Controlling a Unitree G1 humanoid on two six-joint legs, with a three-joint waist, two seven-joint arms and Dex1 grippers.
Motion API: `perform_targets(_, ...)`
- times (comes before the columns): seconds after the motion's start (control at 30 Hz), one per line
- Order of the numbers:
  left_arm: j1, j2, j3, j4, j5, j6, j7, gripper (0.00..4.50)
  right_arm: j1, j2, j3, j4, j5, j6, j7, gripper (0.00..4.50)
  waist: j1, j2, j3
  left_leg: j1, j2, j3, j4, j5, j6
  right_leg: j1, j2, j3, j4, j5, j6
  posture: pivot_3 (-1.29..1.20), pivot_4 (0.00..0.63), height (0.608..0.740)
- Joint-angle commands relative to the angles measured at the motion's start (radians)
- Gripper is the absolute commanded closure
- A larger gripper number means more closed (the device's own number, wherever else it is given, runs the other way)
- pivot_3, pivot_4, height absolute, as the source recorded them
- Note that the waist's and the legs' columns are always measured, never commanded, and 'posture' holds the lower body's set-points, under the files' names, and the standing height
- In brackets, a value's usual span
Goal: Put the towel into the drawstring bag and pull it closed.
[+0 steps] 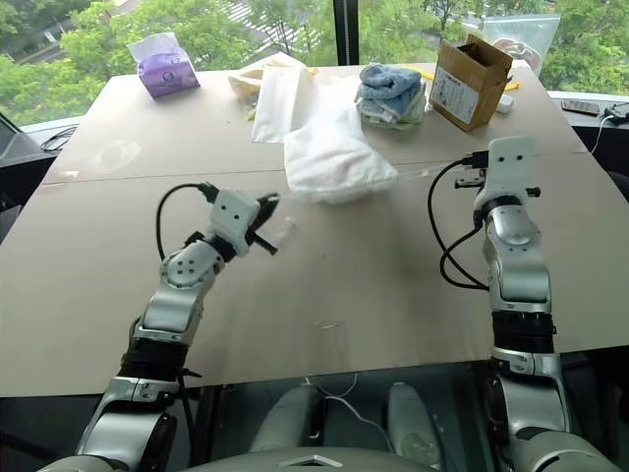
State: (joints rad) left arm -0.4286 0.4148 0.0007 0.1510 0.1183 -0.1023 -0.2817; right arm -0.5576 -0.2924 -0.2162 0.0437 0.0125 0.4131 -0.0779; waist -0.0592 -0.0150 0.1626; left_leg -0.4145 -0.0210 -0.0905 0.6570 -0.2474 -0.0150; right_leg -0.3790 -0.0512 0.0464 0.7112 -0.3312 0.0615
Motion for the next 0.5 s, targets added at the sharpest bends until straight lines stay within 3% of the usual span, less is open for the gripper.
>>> perform_targets(0.03,-0.025,0.05,0.095,0.026,0.128,0.007,0.223,4.43,-0.026,-0.032,-0.134,0.017,-0.031,0.008,-0.157,4.5,-0.002,0.0,0.0,0.0,0.0,0.001,0.0,0.0,0.0,0.0,0.0,0.0,0.0,0.0,0.0,0.0,0.15,0.74)
perform_targets(0.27,-0.03,0.053,0.119,0.056,0.225,0.144,0.398,4.43,-0.028,-0.031,-0.212,0.033,-0.013,0.02,-0.314,4.5,-0.007,0.0,0.0,0.0,0.0,0.001,-0.002,0.0,0.0,-0.001,0.0,0.001,0.001,0.0,0.0,0.0,0.15,0.74)
perform_targets(0.5,-0.016,-0.014,0.228,0.012,0.184,0.325,0.561,4.43,-0.029,0.0,-0.295,0.033,0.054,0.032,-0.427,4.5,-0.009,0.0,0.0,0.0,0.0,0.001,-0.002,0.0,0.0,-0.001,-0.001,0.001,0.0,0.0,0.0,0.0,0.15,0.74)
